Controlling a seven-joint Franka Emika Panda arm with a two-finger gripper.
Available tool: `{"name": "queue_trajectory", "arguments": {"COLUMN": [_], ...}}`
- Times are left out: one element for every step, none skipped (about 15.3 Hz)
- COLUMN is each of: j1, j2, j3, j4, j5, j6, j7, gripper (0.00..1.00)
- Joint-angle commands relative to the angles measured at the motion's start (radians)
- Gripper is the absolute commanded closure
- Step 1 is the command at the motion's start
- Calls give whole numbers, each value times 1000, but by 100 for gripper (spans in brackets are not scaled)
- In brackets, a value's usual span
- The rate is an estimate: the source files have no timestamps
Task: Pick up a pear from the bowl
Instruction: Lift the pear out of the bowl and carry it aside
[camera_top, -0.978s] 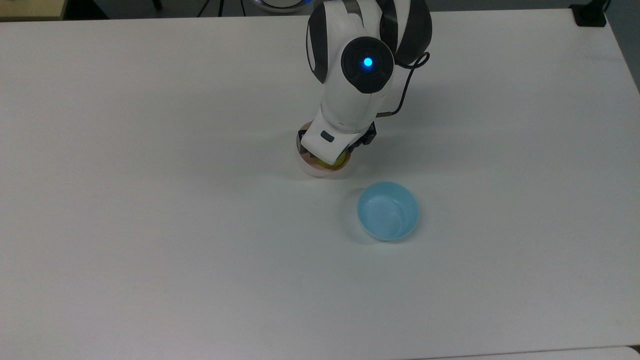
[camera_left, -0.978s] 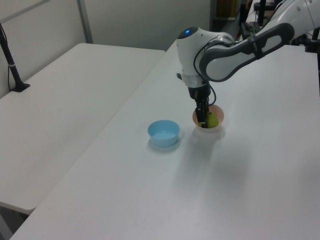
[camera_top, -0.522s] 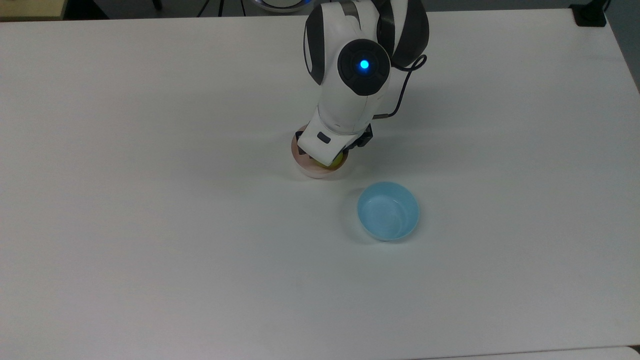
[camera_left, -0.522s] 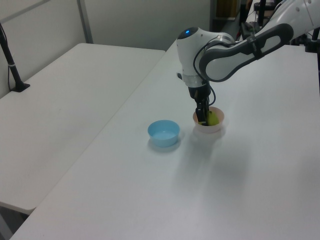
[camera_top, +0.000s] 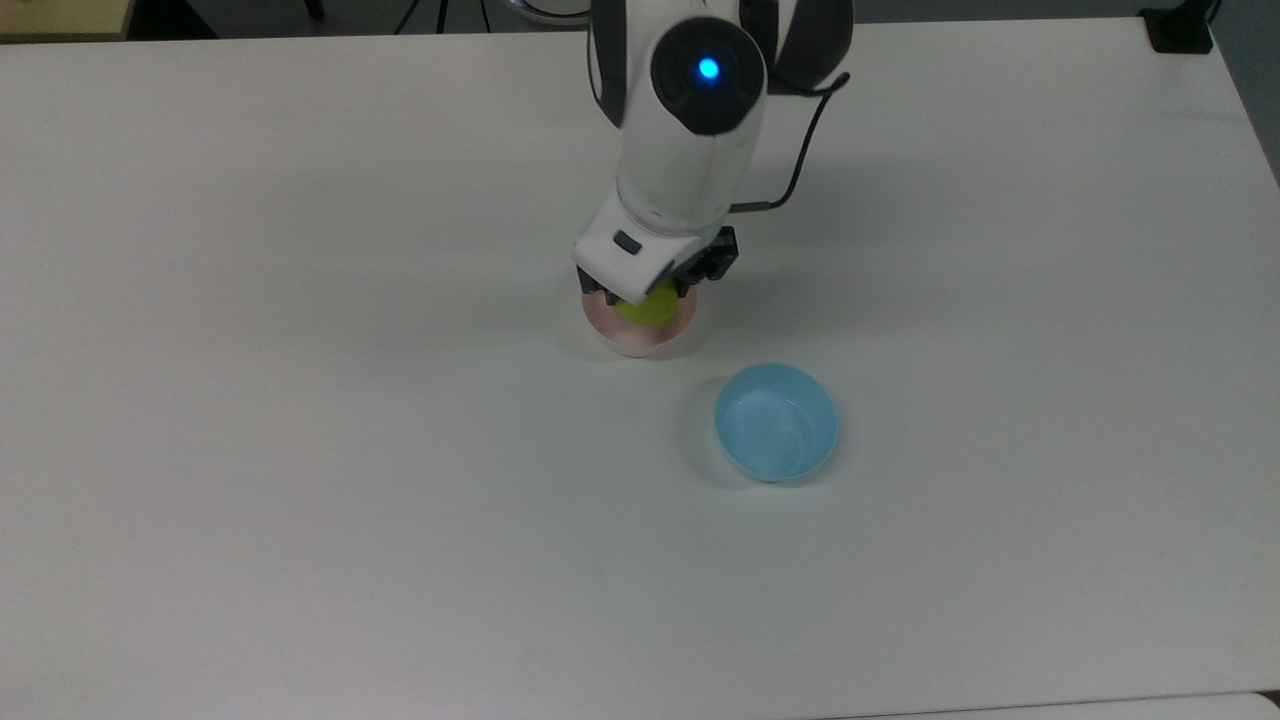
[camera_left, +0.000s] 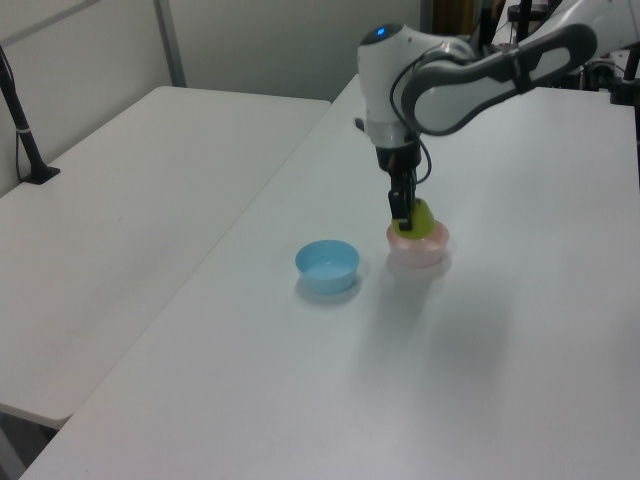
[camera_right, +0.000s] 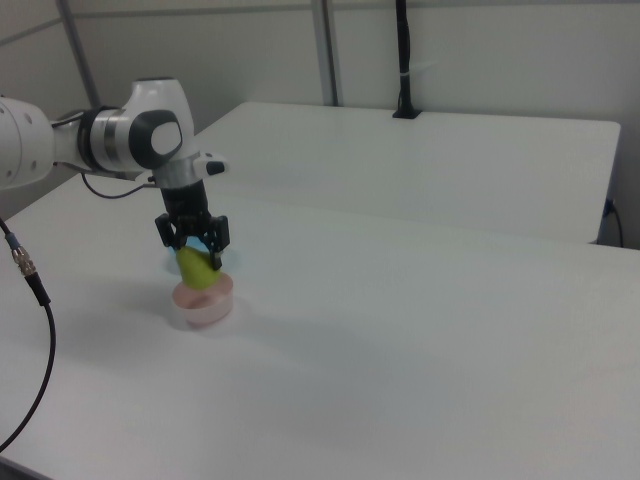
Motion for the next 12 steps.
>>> {"name": "queue_trajectory", "arguments": {"j1": [-54,-72,-112,-143,-175,-202,-236,-252,-262,-275,-285,-290], "j2": [-50,-53,-54,-53,-51,-48,-39,-35,-28,-18,-10,13], "j3": [-5,-8,-11,-11,-11,-10,-10,-10,-10,-10,-10,-10], "j4": [11,19,31,32,32,31,29,26,22,23,22,23], "j5": [24,27,27,29,29,27,27,27,26,26,26,19], "j6": [-43,-43,-43,-43,-40,-35,-31,-28,-23,-19,-17,1], "j7": [-17,-27,-46,-62,-79,-95,-120,-134,-143,-154,-155,-155], "gripper": [48,48,48,48,48,47,46,46,45,45,45,43]}}
